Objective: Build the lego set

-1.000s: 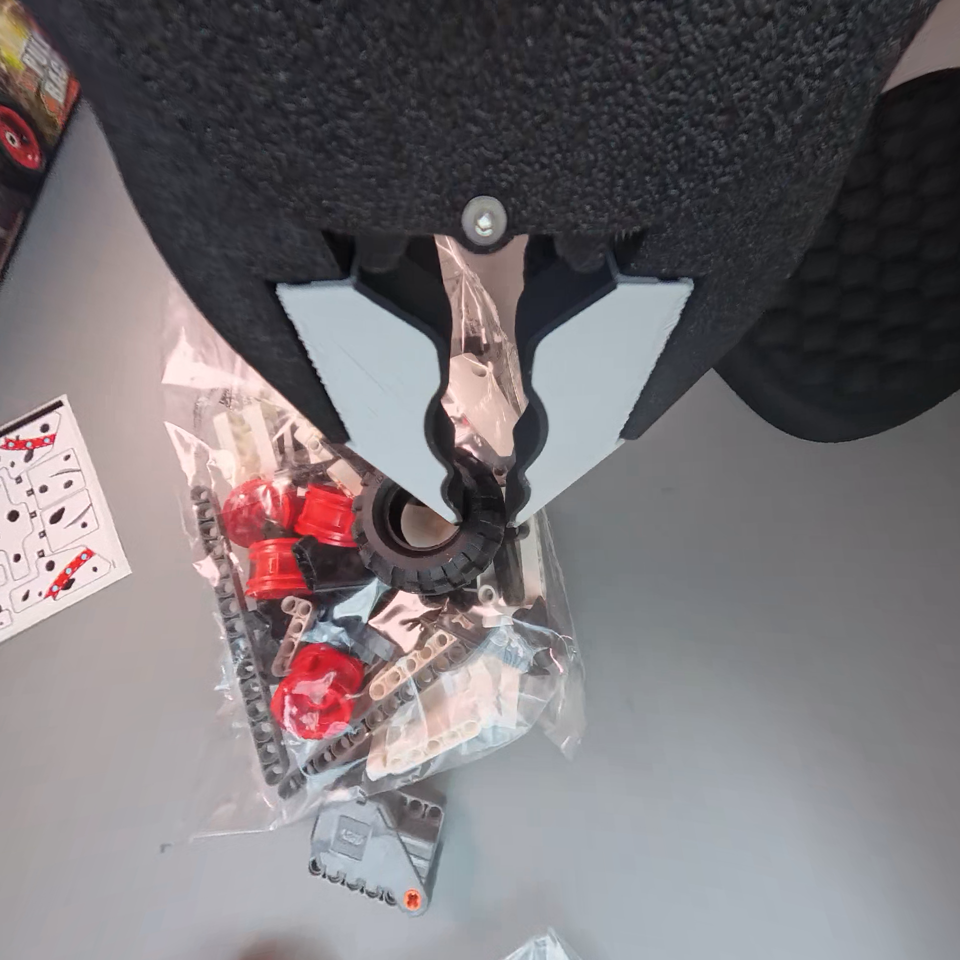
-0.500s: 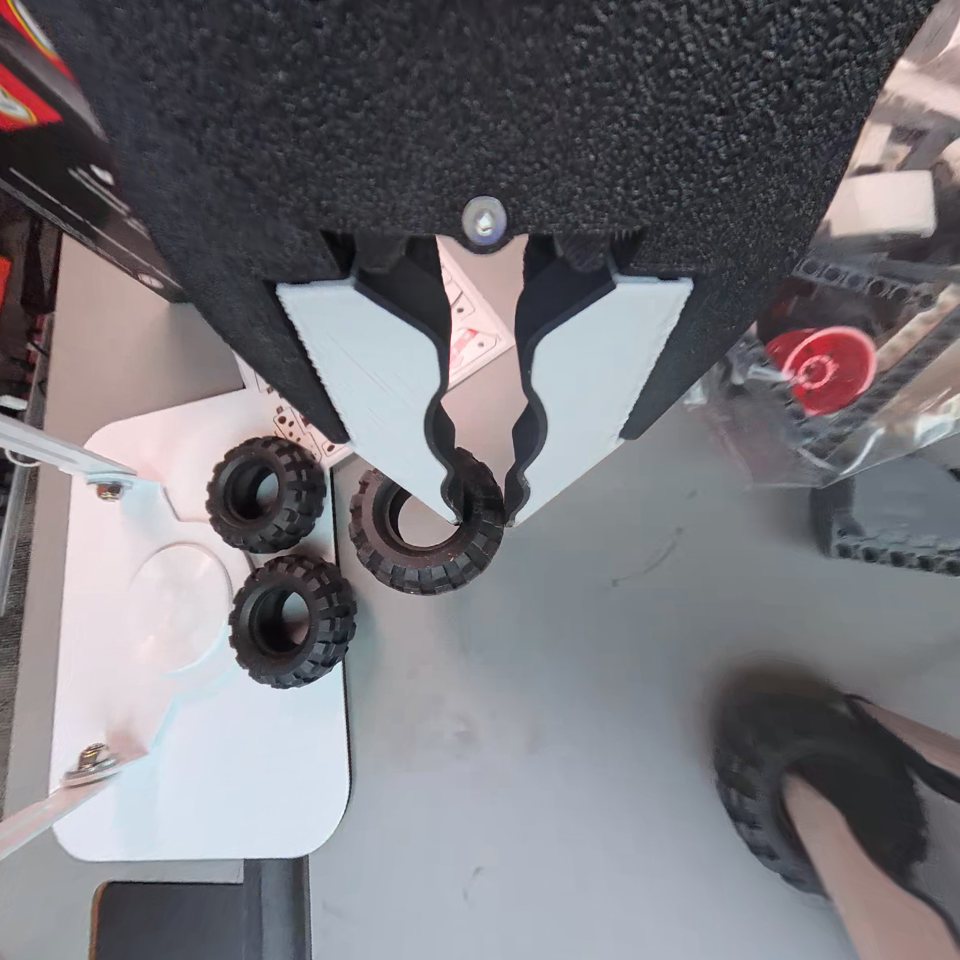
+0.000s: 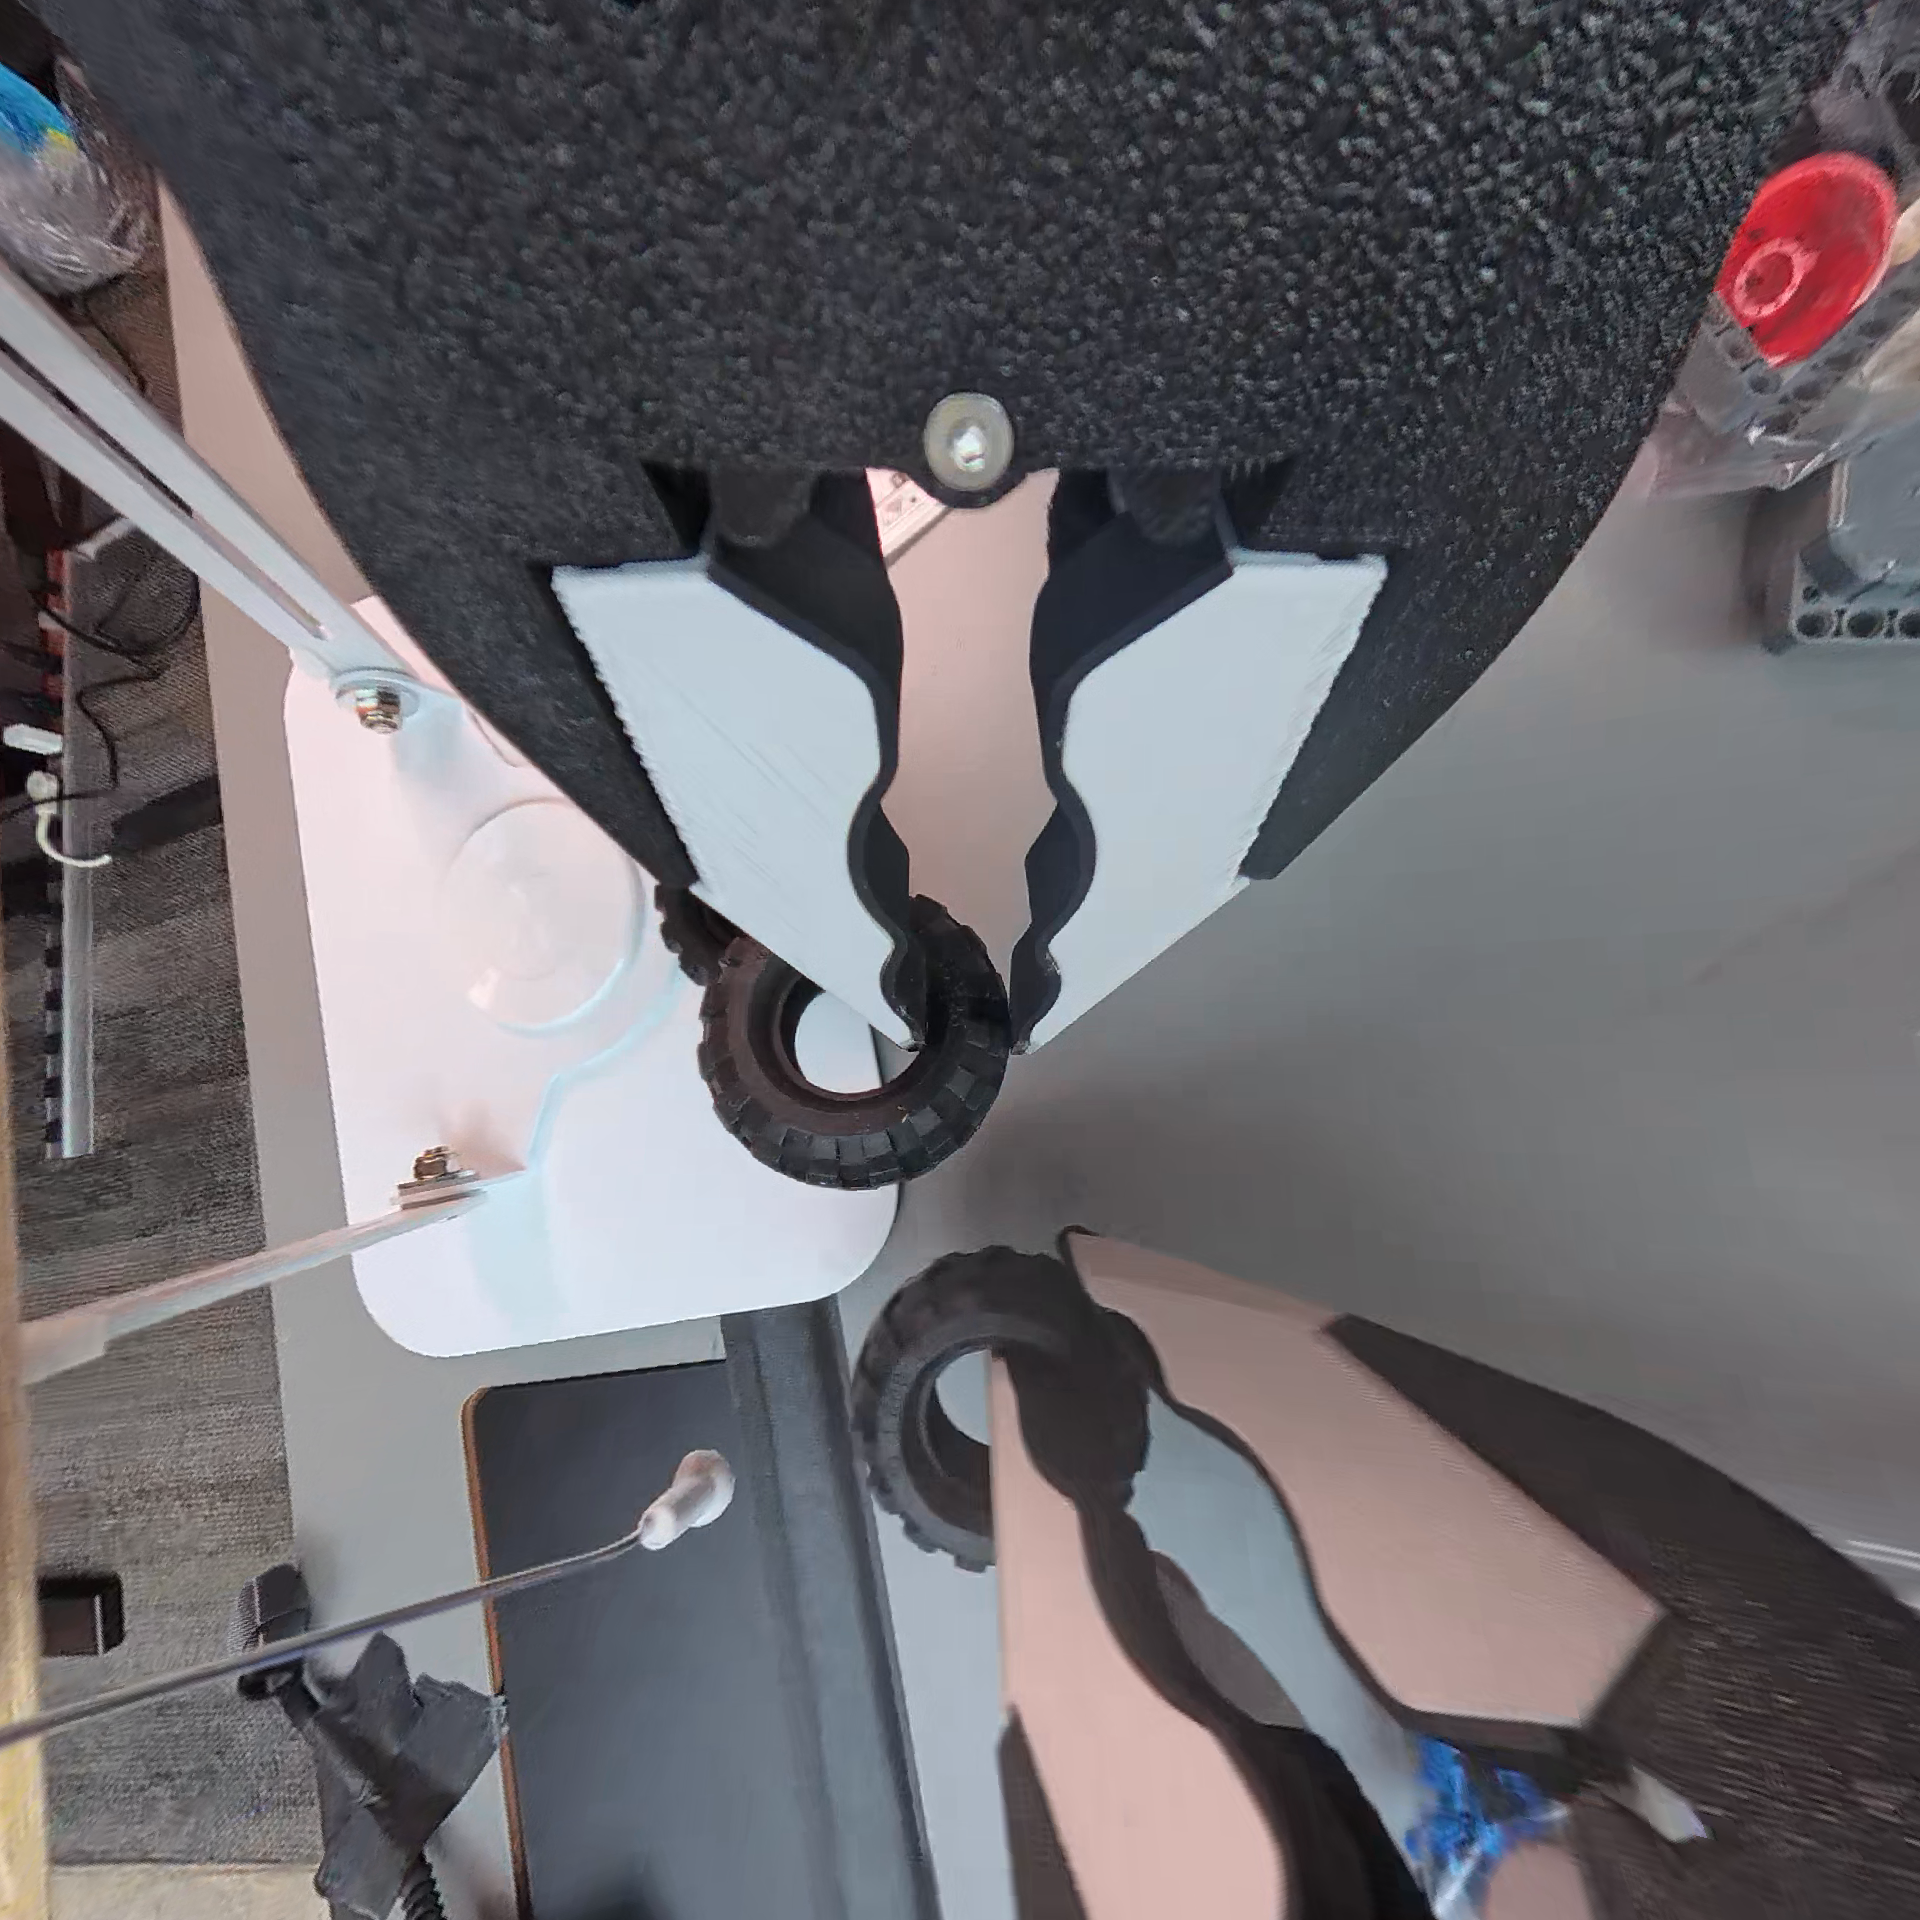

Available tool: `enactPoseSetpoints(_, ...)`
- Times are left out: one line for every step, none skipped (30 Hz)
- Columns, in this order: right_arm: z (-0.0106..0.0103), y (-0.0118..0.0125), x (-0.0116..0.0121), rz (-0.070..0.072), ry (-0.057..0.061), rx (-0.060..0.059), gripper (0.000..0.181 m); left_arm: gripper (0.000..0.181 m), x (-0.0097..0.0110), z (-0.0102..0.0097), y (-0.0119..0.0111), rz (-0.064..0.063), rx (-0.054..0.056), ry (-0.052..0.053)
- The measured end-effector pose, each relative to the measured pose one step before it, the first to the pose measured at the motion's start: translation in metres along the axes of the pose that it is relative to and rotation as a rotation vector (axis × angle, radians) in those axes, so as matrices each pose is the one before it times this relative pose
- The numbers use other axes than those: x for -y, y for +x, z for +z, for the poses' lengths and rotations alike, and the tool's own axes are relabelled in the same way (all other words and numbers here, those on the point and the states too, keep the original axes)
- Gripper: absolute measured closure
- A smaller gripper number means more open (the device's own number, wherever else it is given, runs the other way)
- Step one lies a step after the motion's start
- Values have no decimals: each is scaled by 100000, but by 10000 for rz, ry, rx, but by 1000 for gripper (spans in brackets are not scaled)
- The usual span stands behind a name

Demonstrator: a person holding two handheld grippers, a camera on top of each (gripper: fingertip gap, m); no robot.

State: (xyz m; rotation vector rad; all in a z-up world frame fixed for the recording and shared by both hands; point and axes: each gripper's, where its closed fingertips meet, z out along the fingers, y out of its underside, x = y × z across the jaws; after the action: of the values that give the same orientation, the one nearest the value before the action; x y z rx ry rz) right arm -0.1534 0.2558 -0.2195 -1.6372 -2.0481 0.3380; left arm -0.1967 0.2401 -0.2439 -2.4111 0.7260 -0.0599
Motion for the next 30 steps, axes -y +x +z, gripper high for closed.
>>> enactPoseSetpoints(404, 219, 220, 38, -44, -100, 165, 163, -79, 672, -986, -83, 121, -134)
enactPoseSetpoints(438, 80, 163, 89, -57, -12, 165, 163, -20, 557, -643, 4, 17, -24)
enactPoseSetpoints(444, 67, 132, 84, -46, 12, 165, 163, -5, 433, -363, 9, -45, 39)
enactPoseSetpoints(444, 158, 207, 116, 10, -38, 166, 163, -26, 320, -326, -77, 7, 55)
enactPoseSetpoints(450, 176, 145, 203, -28, -21, 166, 162, -58, 240, -151, -125, -38, 36)
enactPoseSetpoints(478, 186, 57, 197, -82, -9, 166, 162, -93, 138, 71, -112, -133, 21)
enactPoseSetpoints(458, 286, -20, 137, -118, -80, 166, 161, -96, 24, 54, -98, -91, 36)
enactPoseSetpoints(402, 417, -11, 89, -92, -173, 166, 160, -104, -71, -65, -121, 2, 39)
enactPoseSetpoints(293, 246, 112, 64, 31, -100, 166, 159, -61, -167, -96, -120, 20, 82)
enactPoseSetpoints(272, 55, 4, 139, -10, 27, 166, 158, 60, -268, -18, -69, -7, 171)
enactPoseSetpoints(263, -19, -118, 150, -33, 43, 165, 157, 157, -359, 15, -28, 1, 228)
enactPoseSetpoints(195, 118, -153, 80, -25, -94, 165, 157, 158, -394, 8, -8, 31, 215)
enactPoseSetpoints(57, 233, -13, -8, 107, -217, 163, 157, 46, -386, -16, -30, 52, 116)
enactPoseSetpoints(-126, 78, 111, -25, 221, -137, 154, 156, -86, -374, -44, -78, 79, 18)
enactPoseSetpoints(-318, 68, 49, 55, 180, -129, 148, 156, -85, -410, 27, -83, 65, 29)
enactPoseSetpoints(-632, -23, 38, 49, 207, -92, 145, 156, -13, -507, 148, -54, 20, 112)
enactPoseSetpoints(-984, -193, 186, -5, 367, -41, 142, 156, 56, -652, 277, -35, -11, 185)
enactPoseSetpoints(-1359, -112, 223, -17, 443, -115, 142, 156, 71, -785, 440, -16, -65, 227)
enactPoseSetpoints(-1676, -71, 208, -11, 495, -146, 141, 154, 22, -885, 619, -18, -128, 218)
enactPoseSetpoints(-1948, -101, 228, 63, 581, -117, 142, 153, -90, -929, 736, -30, -170, 167)
enactPoseSetpoints(-2148, -110, 234, 166, 647, -89, 141, 152, -235, -929, 875, -30, -217, 117)
enactPoseSetpoints(-2249, -62, 159, 235, 652, -83, 142, 150, -340, -909, 1013, -29, -264, 91)
enactPoseSetpoints(-2287, 19, -14, 256, 562, -114, 142, 148, -442, -865, 1097, -37, -296, 69)
enactPoseSetpoints(-2274, 171, -171, 251, 491, -186, 143, 145, -597, -773, 1189, -51, -345, 14)
enactPoseSetpoints(-2235, 274, -328, 257, 403, -239, 143, 142, -766, -671, 1298, -87, -420, -62)
enactPoseSetpoints(-2167, 203, -477, 262, 321, -175, 143, 139, -928, -543, 1437, -150, -526, -120)
enactPoseSetpoints(-2082, -2, -636, 281, 225, -67, 142, 136, -1050, -382, 1594, -207, -659, -162)
enactPoseSetpoints(-1958, -335, -758, 251, 128, 107, 140, 133, -1177, -194, 1659, -235, -754, -202)
enactPoseSetpoints(-1789, -763, -893, 179, 55, 302, 139, 129, -1264, 10, 1453, -239, -696, -243)
enactPoseSetpoints(-1616, -1316, -1116, 119, -93, 561, 139, 124, -1265, 156, 981, -220, -492, -260)
